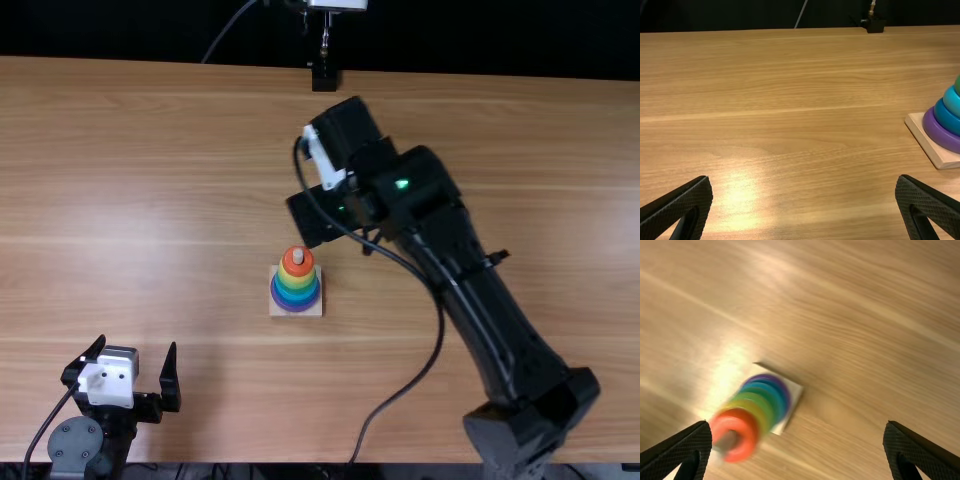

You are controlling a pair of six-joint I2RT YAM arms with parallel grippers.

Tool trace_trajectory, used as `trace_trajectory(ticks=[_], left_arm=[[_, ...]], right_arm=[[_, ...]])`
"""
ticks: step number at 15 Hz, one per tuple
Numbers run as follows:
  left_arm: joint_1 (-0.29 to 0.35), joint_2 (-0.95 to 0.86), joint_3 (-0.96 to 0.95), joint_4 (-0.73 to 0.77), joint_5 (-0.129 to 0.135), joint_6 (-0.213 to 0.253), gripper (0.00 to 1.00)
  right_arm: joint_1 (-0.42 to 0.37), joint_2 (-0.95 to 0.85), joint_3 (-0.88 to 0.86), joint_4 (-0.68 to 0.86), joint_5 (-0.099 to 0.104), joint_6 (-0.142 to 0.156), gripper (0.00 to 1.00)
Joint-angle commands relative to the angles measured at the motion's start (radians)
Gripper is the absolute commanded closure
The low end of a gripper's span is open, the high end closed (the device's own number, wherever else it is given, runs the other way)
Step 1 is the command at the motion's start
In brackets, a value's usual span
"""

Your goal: Build the Hanoi tower: stack the rings onto the peg from bottom to top in this color order: purple, dark blue, light blue, dark green, light green, yellow, orange.

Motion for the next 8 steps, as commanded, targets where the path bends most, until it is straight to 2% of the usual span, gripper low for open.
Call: trace_trajectory(ticks=[1,6,8], left_arm=[[0.01,-0.012,-0.116,-0.04,0.023,0.012,0.0],[0.01,-0.012,-0.116,-0.04,0.023,0.012,0.0],[0.01,-0.012,-0.116,-0.04,0.023,0.012,0.0]], right_arm=[[-0.081,-0.151,-0.082,0.043,0.003,0.016,0.0],[-0.283,-0.571,-0.629,0.632,0.003,0.004,0.0],[-0.346,-0.748,-0.833,0.803,0.003,-0.006,0.0]])
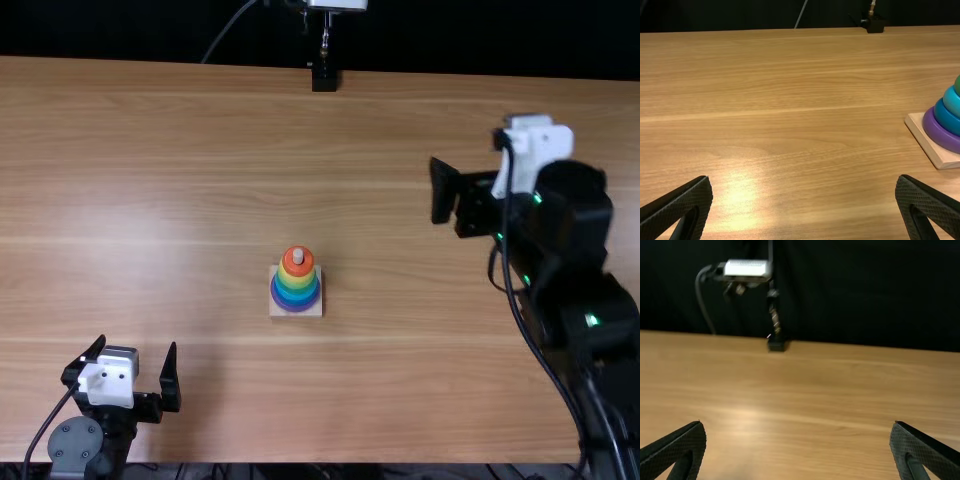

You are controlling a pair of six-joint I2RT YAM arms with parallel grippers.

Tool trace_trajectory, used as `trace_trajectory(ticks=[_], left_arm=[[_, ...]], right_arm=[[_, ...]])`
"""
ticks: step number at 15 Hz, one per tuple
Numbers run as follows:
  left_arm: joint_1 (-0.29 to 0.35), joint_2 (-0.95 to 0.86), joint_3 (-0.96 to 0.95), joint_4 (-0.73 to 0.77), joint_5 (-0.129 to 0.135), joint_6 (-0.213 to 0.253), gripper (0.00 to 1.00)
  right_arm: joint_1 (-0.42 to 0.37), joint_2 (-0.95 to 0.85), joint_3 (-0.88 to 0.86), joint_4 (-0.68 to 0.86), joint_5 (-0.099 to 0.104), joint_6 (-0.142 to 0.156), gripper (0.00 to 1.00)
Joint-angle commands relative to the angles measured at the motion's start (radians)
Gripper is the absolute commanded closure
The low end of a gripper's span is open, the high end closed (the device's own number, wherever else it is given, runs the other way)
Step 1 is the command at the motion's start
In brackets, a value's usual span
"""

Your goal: Build the Hanoi tower: stack the rings onto the peg from bottom to top in this color order: purple, dark blue, light blue, dark green, light green, yellow, orange.

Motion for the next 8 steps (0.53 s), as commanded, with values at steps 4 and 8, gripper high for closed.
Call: trace_trajectory(ticks=[4,8], left_arm=[[0.01,-0.012,-0.116,-0.04,0.024,0.012,0.0],[0.01,-0.012,-0.116,-0.04,0.026,0.012,0.0]], right_arm=[[-0.168,-0.359,-0.39,0.1,0.001,-0.002,0.0],[-0.228,-0.689,-0.752,0.308,0.001,0.0,0.0]])
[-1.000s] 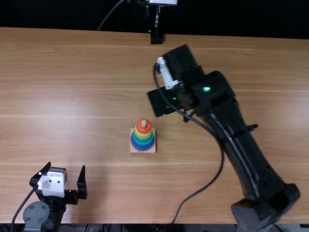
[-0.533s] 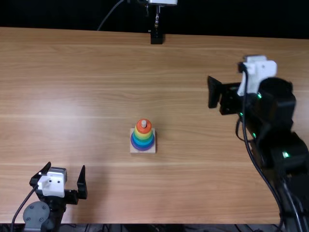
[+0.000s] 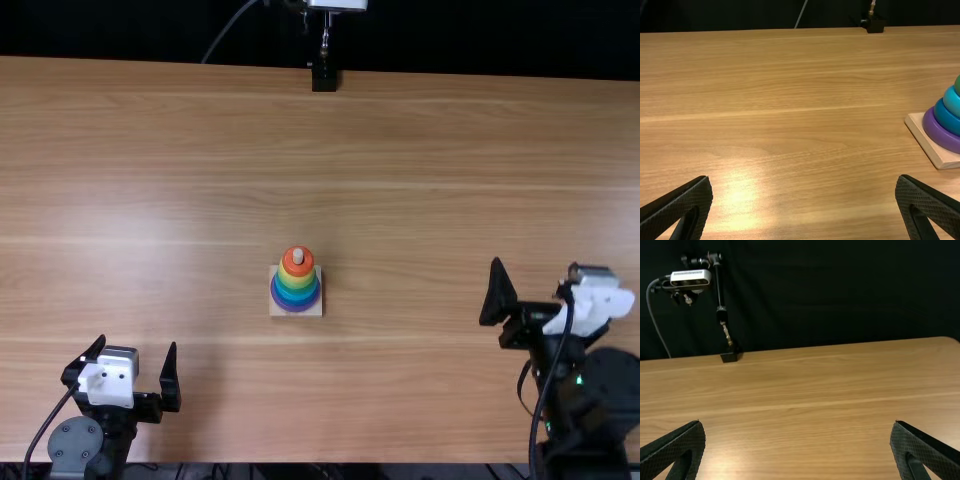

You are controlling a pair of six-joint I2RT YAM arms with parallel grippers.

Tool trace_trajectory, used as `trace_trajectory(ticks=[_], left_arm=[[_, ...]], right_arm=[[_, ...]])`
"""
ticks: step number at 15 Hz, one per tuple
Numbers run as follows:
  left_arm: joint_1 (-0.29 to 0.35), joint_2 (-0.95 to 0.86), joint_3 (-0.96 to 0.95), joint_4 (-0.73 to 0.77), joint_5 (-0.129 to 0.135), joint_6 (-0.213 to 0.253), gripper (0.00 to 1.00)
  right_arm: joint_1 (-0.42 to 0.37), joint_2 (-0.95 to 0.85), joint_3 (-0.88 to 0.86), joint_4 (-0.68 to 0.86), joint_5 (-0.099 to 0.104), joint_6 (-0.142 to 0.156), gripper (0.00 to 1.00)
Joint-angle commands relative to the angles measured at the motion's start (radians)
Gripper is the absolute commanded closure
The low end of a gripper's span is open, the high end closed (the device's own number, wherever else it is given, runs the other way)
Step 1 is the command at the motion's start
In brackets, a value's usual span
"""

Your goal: Build the Hanoi tower: stack the rings onto the peg from bottom to top in this color order: purple, dark blue, light blue, dark green, light green, yellow, orange.

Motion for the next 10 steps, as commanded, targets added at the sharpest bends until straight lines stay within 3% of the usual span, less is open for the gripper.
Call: trace_trajectory(ticks=[1,5,10], left_arm=[[0.01,-0.012,-0.116,-0.039,0.026,0.012,0.0],[0.01,-0.012,-0.116,-0.039,0.026,0.012,0.0],[0.01,-0.012,-0.116,-0.039,0.026,0.012,0.0]], right_arm=[[-0.027,-0.122,-0.094,0.027,0.003,-0.004,0.0],[-0.018,-0.337,-0.272,0.01,0.006,0.002,0.0],[-0.02,-0.468,-0.446,0.006,0.004,0.0,0.0]])
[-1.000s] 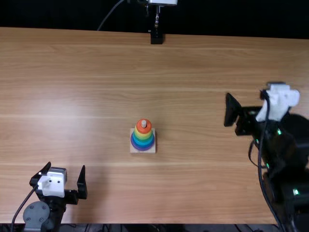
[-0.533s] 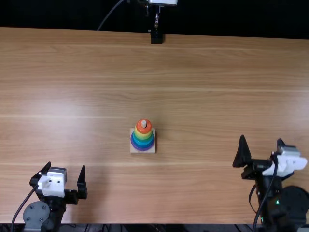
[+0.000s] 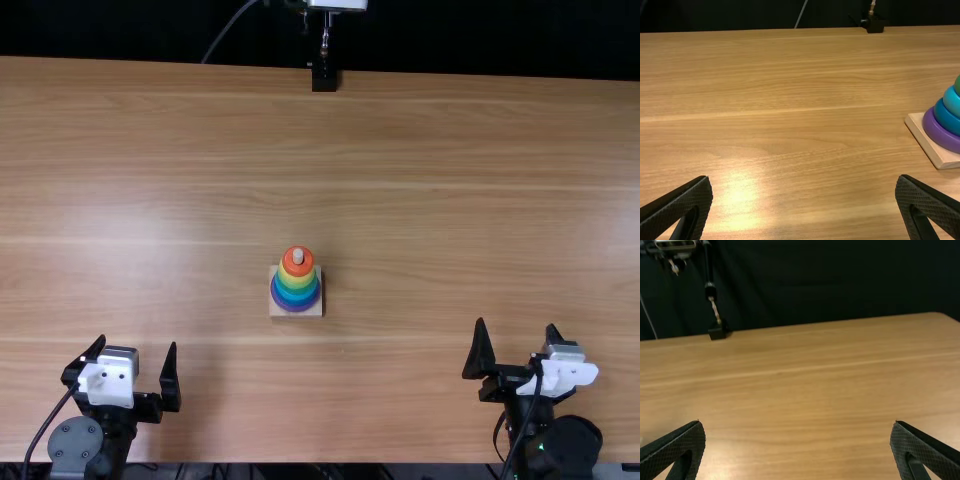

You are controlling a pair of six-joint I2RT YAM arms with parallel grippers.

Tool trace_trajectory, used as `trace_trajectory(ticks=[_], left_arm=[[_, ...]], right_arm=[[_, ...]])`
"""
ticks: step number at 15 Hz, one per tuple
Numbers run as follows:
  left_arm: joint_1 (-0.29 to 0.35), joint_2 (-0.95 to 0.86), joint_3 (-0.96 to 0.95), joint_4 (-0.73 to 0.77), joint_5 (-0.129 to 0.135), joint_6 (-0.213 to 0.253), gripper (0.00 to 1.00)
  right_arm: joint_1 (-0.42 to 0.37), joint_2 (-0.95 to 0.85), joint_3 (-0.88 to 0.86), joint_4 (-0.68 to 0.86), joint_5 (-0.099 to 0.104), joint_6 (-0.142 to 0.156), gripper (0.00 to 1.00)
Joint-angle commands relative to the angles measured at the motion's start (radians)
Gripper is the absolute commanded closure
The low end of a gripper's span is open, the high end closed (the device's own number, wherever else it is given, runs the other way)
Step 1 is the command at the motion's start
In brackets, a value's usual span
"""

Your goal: Build the Hanoi tower: stack the rings onto the peg from bottom to top in this color order: purple, dark blue, light blue, dark green, light green, yellow, orange.

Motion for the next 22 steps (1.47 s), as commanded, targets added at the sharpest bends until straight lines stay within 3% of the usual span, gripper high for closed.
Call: trace_trajectory(ticks=[1,9,13,14,18,22], left_arm=[[0.01,-0.012,-0.116,-0.04,0.024,0.012,0.0],[0.01,-0.012,-0.116,-0.04,0.026,0.012,0.0],[0.01,-0.012,-0.116,-0.04,0.024,0.012,0.0],[0.01,-0.012,-0.116,-0.04,0.024,0.012,0.0],[0.01,-0.012,-0.116,-0.04,0.026,0.012,0.0],[0.01,-0.012,-0.116,-0.04,0.024,0.012,0.0]], right_arm=[[-0.001,-0.032,-0.031,0.007,0.004,0.0,0.0],[-0.001,-0.131,-0.158,0.003,0.002,-0.002,0.0],[-0.001,-0.16,-0.158,-0.122,-0.002,-0.002,0.0],[-0.004,-0.16,-0.158,-0.146,-0.002,-0.006,0.0],[-0.005,-0.16,-0.16,-0.157,-0.006,-0.067,0.0],[-0.005,-0.16,-0.158,-0.157,-0.004,-0.065,0.0]])
